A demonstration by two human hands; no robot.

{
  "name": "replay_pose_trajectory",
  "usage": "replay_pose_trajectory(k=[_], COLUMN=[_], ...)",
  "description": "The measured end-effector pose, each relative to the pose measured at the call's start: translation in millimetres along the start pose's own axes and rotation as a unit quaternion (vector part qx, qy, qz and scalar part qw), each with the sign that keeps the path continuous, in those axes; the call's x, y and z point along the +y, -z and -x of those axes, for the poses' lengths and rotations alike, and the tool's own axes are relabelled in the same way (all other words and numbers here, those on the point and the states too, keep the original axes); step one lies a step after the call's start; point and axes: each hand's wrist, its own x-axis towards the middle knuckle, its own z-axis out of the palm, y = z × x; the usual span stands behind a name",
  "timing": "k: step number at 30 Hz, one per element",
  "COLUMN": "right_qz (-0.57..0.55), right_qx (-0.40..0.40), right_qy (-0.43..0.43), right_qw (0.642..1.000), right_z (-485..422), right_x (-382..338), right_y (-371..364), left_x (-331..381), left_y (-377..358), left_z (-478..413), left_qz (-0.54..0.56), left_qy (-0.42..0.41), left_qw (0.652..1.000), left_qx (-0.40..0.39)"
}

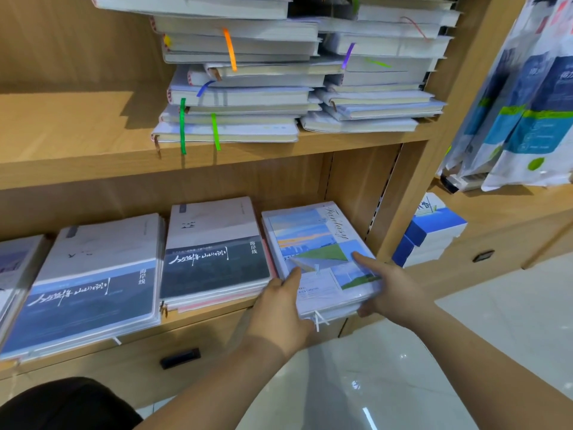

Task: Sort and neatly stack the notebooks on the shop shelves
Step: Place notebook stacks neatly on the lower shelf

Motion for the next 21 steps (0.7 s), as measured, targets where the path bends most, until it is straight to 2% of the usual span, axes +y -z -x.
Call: replay_pose_trajectory(k=[2, 5, 7, 13, 17, 21], right_qz=[-0.017, -0.023, -0.005, 0.048, -0.04, -0.079], right_qx=[0.018, -0.006, -0.019, 0.005, -0.046, -0.044], right_qy=[0.003, 0.006, 0.005, 0.017, 0.021, 0.02], right_qw=[1.0, 1.0, 1.0, 0.999, 0.998, 0.996], right_z=[-6.9, -11.8, -11.8, -2.6, 1.7, 1.9], right_x=[-0.3, 2.0, 3.9, -4.1, 1.5, 2.2], right_y=[-3.0, -1.0, 3.2, 6.2, 16.6, 20.5], left_x=[-3.1, -7.6, -9.5, -13.0, -9.4, -12.2], left_y=[-3.1, -9.0, -12.6, -3.1, -6.9, -3.9], left_z=[-3.1, -1.2, 0.7, 0.7, 4.1, 0.1], left_qz=[0.016, 0.02, 0.021, 0.052, 0.056, 0.063], left_qy=[0.014, 0.02, 0.021, 0.037, 0.024, 0.037], left_qw=[1.0, 0.999, 0.999, 0.995, 0.997, 0.996], left_qx=[0.018, 0.033, 0.036, 0.072, 0.056, 0.055])
